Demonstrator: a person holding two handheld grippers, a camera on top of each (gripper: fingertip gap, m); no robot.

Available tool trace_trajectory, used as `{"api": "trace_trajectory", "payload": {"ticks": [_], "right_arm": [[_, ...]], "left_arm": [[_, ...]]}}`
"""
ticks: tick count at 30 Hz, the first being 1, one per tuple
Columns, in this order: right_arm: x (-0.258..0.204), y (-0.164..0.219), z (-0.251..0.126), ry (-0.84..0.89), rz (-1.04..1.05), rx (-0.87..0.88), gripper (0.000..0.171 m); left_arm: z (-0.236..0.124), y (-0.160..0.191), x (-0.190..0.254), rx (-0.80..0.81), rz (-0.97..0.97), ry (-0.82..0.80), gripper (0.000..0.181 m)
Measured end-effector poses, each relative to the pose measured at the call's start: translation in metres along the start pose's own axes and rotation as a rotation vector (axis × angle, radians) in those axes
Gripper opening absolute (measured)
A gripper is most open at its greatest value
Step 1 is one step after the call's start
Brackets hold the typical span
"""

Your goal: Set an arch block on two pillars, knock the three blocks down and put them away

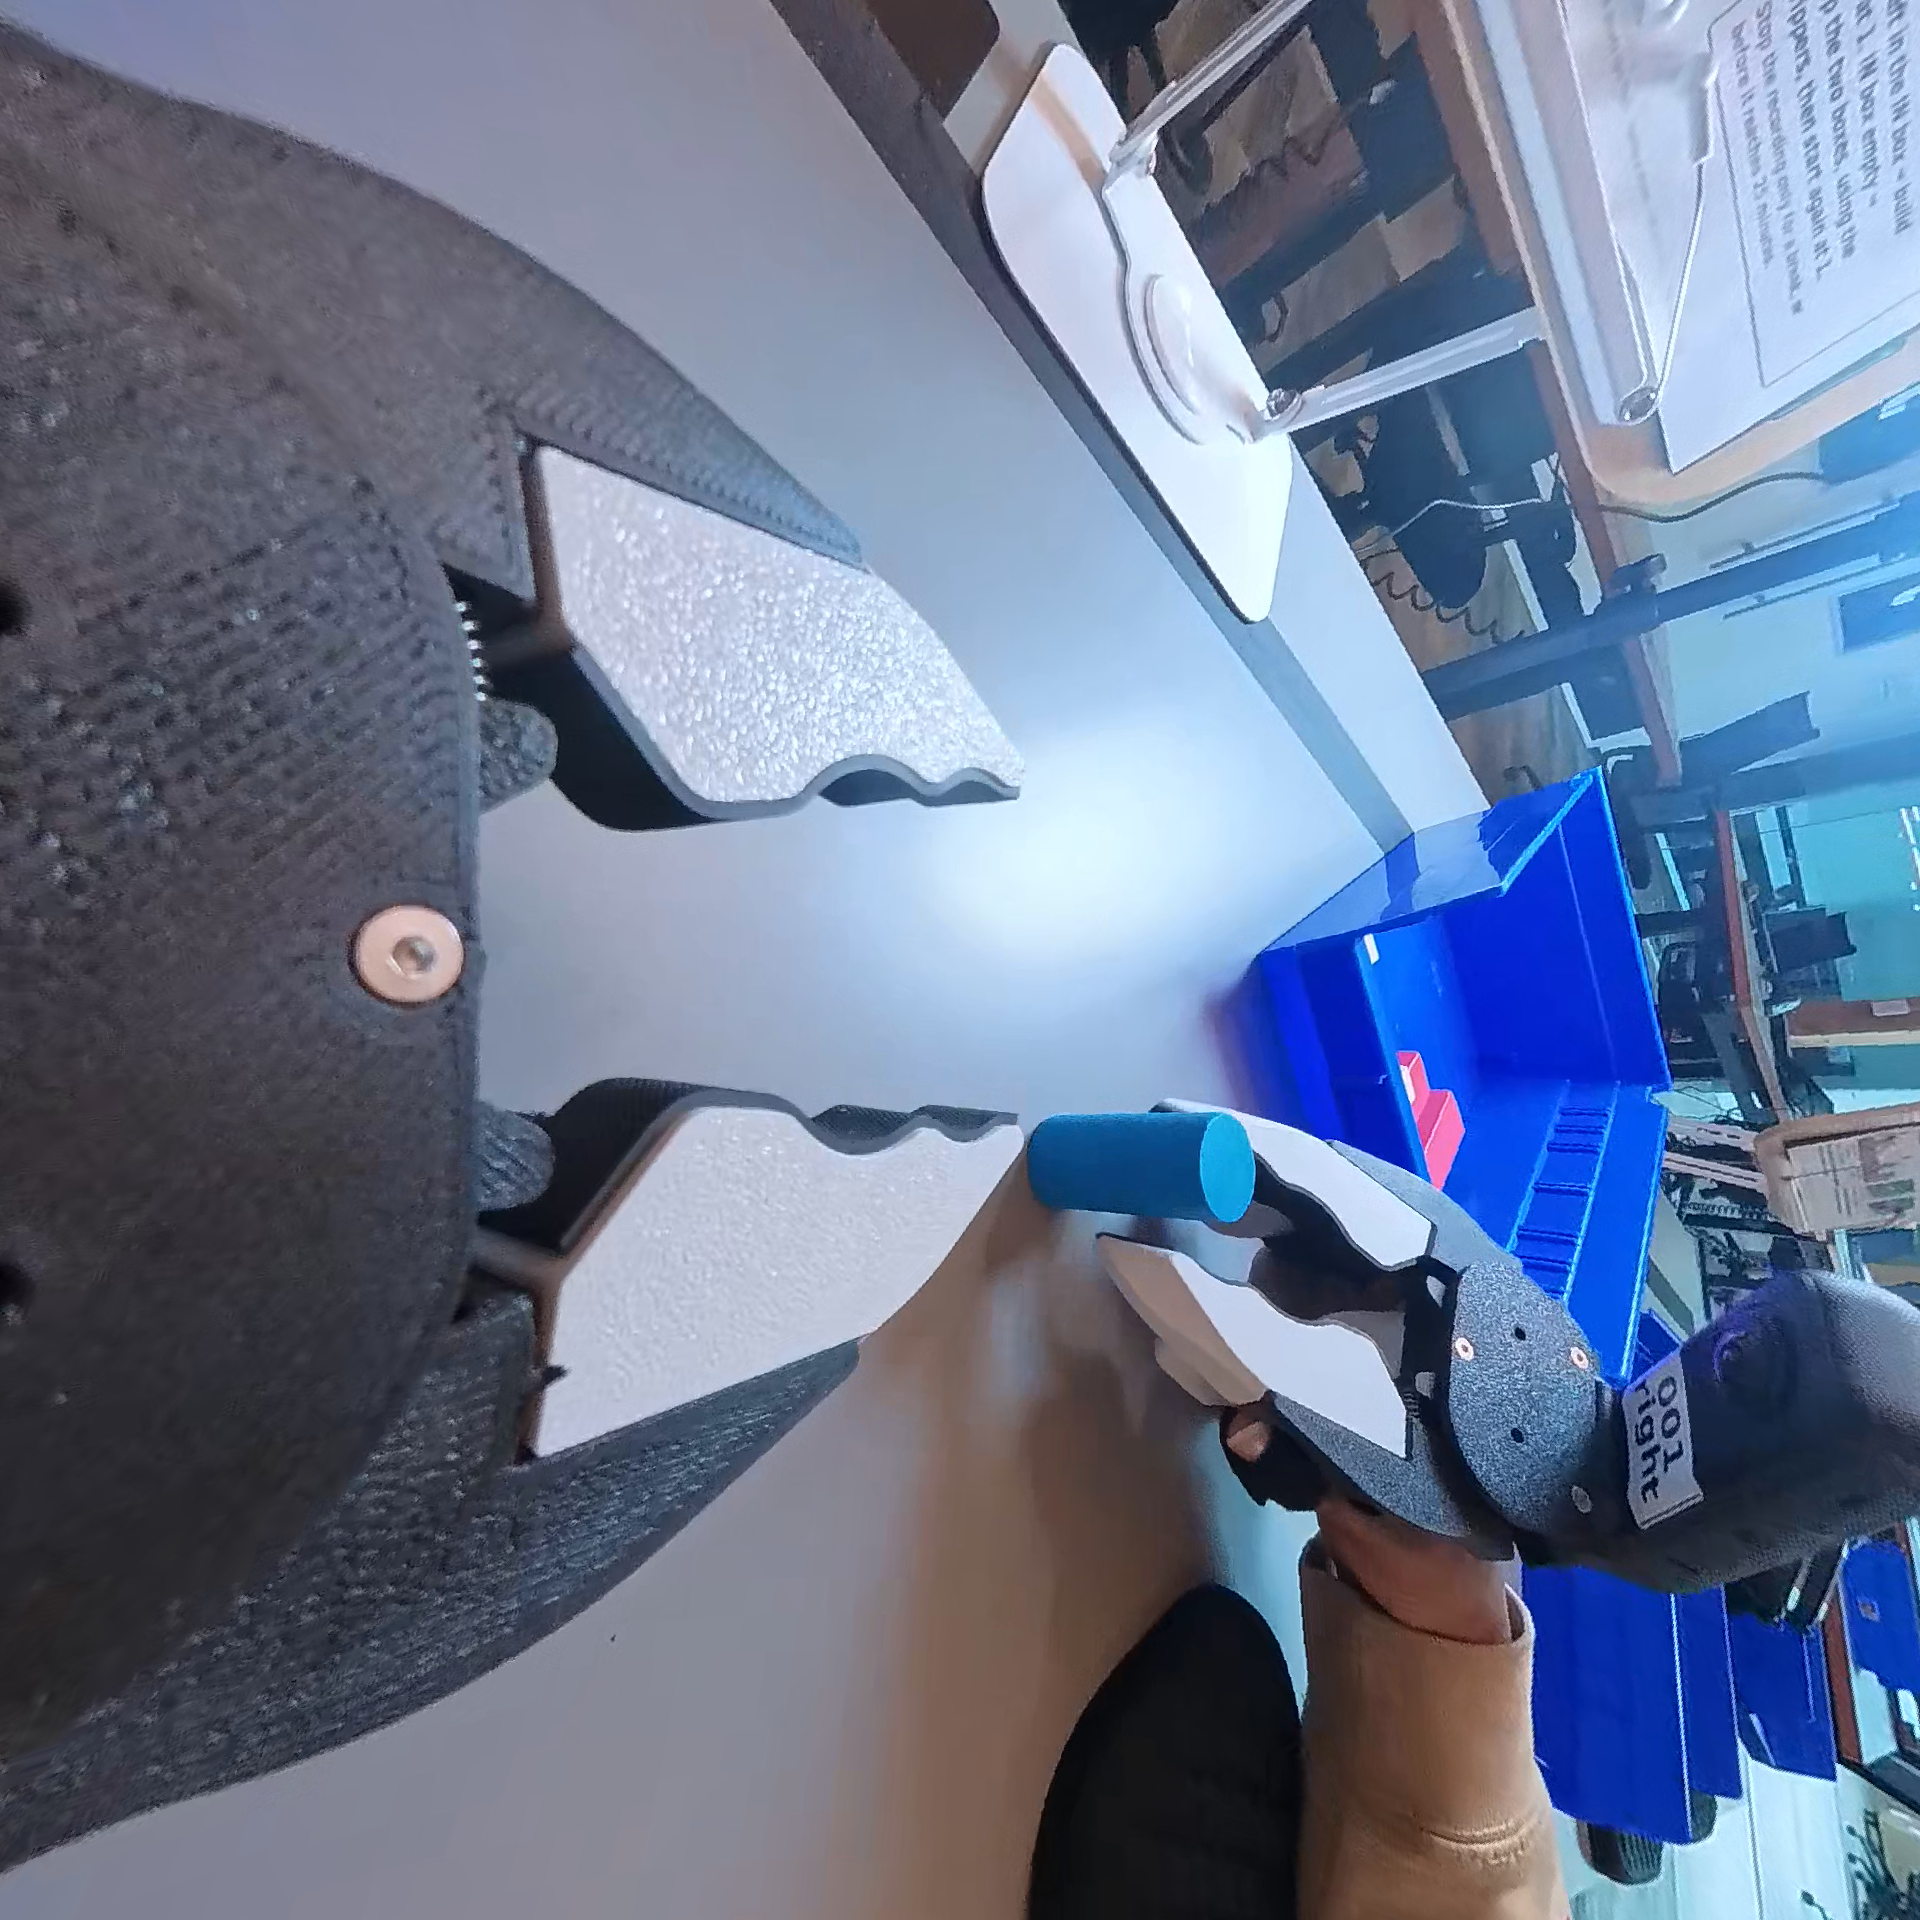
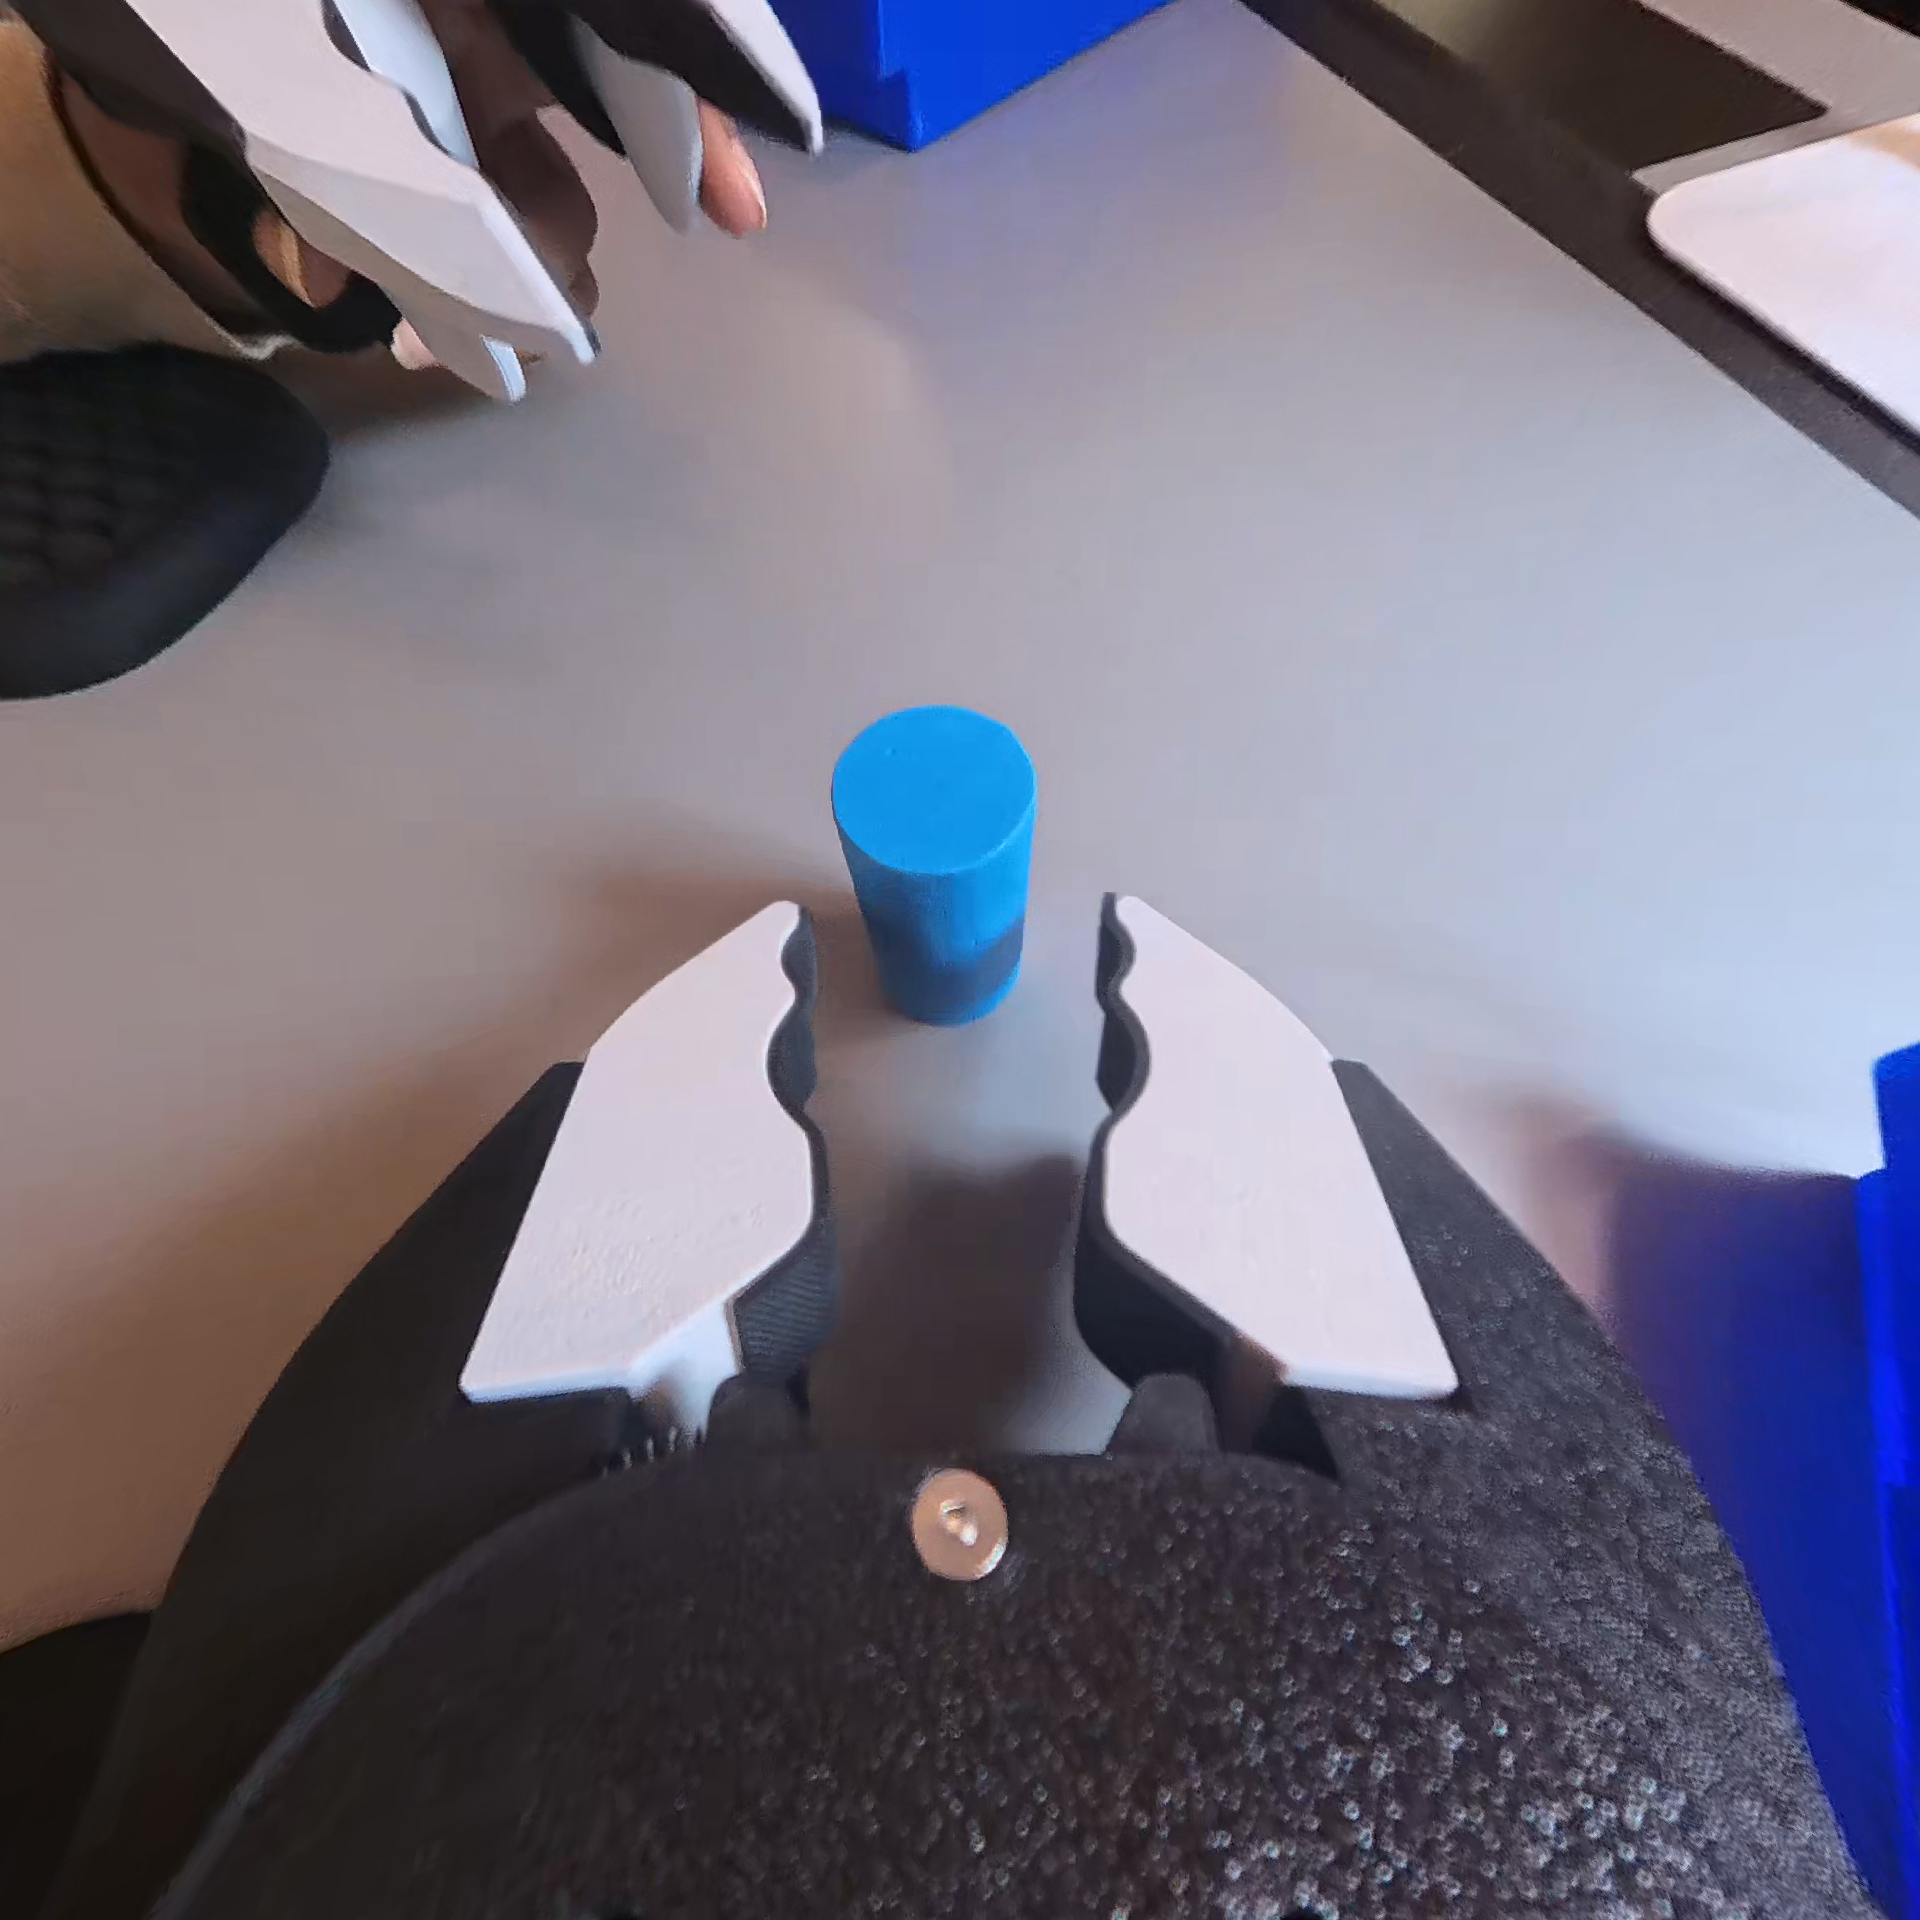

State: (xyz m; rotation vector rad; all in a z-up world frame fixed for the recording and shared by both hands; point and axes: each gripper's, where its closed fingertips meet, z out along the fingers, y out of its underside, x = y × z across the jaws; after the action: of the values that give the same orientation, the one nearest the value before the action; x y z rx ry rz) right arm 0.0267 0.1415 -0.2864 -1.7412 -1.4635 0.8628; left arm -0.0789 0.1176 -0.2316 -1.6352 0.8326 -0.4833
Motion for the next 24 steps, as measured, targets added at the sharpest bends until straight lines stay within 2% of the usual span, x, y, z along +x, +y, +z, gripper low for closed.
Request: {"api": "trace_trajectory", "payload": {"ticks": [4,6,12,16,17,20,24], "right_arm": [[0.0,-0.009,0.0,0.039,-0.02,0.033,0.052],[0.0,-0.007,0.002,0.052,-0.037,0.024,0.031],[0.001,-0.014,0.012,0.054,-0.046,0.028,0.031],[0.001,-0.016,0.018,0.055,-0.044,0.02,0.031],[0.001,-0.014,0.018,0.06,-0.042,0.016,0.037],[-0.002,-0.018,0.012,0.068,-0.043,0.056,0.051],[0.003,-0.037,-0.015,0.128,-0.041,0.141,0.068]], "left_arm": [[0.001,0.006,-0.006,-0.006,-0.036,-0.008,0.056],[0.002,0.007,-0.01,0.001,-0.071,-0.016,0.055],[0.0,0.006,-0.018,0.022,-0.147,-0.03,0.055],[-0.004,0.003,-0.024,0.01,-0.101,-0.08,0.056],[-0.008,-0.001,-0.027,0.014,-0.09,-0.102,0.056],[-0.031,-0.018,-0.057,0.023,-0.072,-0.226,0.055],[-0.106,-0.026,-0.141,-0.091,-0.219,-0.43,0.056]]}}
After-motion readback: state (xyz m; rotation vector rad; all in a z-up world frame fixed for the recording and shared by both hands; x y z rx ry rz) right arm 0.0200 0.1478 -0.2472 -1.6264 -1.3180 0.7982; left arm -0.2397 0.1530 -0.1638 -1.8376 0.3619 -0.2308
